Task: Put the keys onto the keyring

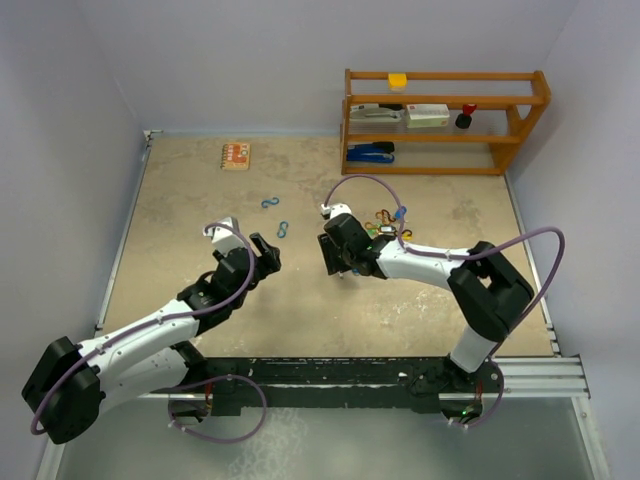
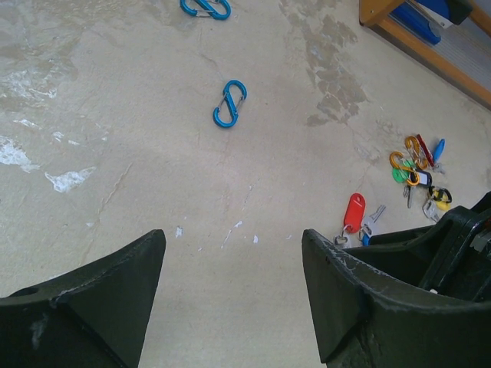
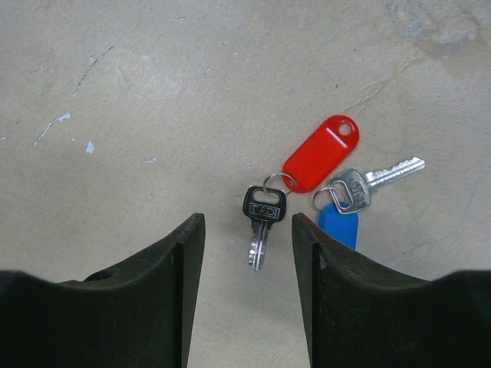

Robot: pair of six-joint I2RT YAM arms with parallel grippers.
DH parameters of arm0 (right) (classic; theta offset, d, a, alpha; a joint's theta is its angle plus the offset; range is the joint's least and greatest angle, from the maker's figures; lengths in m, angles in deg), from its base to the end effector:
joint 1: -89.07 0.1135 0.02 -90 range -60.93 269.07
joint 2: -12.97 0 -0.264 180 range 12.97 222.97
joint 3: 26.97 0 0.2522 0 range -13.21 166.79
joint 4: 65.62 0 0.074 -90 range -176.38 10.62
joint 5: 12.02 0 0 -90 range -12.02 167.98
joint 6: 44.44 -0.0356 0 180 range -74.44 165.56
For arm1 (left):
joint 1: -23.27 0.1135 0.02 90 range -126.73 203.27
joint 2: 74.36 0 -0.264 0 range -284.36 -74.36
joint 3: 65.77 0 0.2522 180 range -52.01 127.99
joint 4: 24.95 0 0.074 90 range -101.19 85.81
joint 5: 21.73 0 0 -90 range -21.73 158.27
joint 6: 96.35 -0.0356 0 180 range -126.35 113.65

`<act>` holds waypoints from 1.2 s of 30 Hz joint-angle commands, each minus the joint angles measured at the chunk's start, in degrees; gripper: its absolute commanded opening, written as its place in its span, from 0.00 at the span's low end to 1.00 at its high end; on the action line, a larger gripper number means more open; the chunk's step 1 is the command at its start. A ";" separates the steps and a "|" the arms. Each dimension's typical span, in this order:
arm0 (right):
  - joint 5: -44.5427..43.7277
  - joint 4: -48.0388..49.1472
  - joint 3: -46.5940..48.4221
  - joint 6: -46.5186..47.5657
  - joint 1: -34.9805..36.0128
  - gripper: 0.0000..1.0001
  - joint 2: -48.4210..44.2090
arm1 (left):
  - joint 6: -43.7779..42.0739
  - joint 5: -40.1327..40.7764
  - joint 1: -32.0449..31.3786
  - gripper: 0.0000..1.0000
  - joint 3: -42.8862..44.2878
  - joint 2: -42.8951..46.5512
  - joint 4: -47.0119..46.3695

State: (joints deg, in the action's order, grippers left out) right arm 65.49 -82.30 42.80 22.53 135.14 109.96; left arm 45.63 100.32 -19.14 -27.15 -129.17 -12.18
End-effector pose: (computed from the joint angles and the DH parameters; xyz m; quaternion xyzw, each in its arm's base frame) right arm 0.2517 0.2502 0.1848 -0.1409 0.9048 0.1383 0.3773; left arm 0.1613 -0.1218 0.2085 -0.2088 0.8134 -0.1965 0.5061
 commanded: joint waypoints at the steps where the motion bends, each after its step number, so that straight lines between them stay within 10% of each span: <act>1: -3.71 -2.38 1.17 -3.54 -0.08 0.51 -2.37 | 0.75 1.52 0.01 0.69 2.13 0.39 -0.51; 36: 1.73 0.48 -8.41 0.35 -6.70 0.63 -6.41 | -1.46 2.66 0.58 0.72 8.51 -8.04 1.21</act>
State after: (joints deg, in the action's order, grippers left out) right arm 65.71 -84.27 35.26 22.20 128.78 103.29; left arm 45.07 102.11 -18.99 -20.72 -137.23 -9.73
